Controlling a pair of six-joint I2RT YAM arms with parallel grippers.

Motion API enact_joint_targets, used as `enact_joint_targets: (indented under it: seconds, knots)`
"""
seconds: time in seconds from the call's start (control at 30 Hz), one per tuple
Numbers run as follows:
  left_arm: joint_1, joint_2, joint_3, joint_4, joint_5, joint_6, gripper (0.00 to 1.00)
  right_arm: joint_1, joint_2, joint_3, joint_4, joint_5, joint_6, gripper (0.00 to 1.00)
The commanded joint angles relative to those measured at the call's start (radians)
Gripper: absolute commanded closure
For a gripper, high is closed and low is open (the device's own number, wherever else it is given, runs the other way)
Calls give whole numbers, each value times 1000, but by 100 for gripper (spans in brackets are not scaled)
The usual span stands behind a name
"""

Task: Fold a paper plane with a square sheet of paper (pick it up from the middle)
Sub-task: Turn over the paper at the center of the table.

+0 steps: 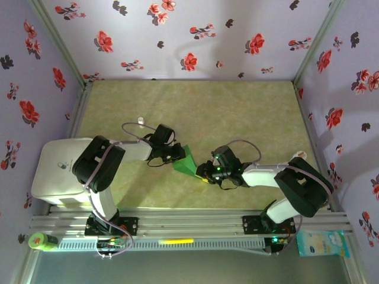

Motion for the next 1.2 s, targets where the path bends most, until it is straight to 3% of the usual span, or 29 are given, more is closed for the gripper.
enact_joint_targets:
  seconds: [0.0, 0.37, 0.63, 0.87, 1.17]
  knots:
    - [11, 28, -22, -17, -9, -14, 87, -2, 12, -14, 37, 30, -4, 71]
    - [33, -12, -26, 70, 71, -80, 84, -5, 0, -34, 50, 22, -14, 89]
    - [40, -131, 21, -5, 71, -53, 72, -10, -65, -33, -6, 32, -72, 97]
    - [38, -305, 19, -95, -50, 3, 67, -26, -239, 33, -297, 136, -267, 98]
    - [37, -557, -43, -155, -254, 71, 63, -28, -413, 227, -746, 445, -584, 100]
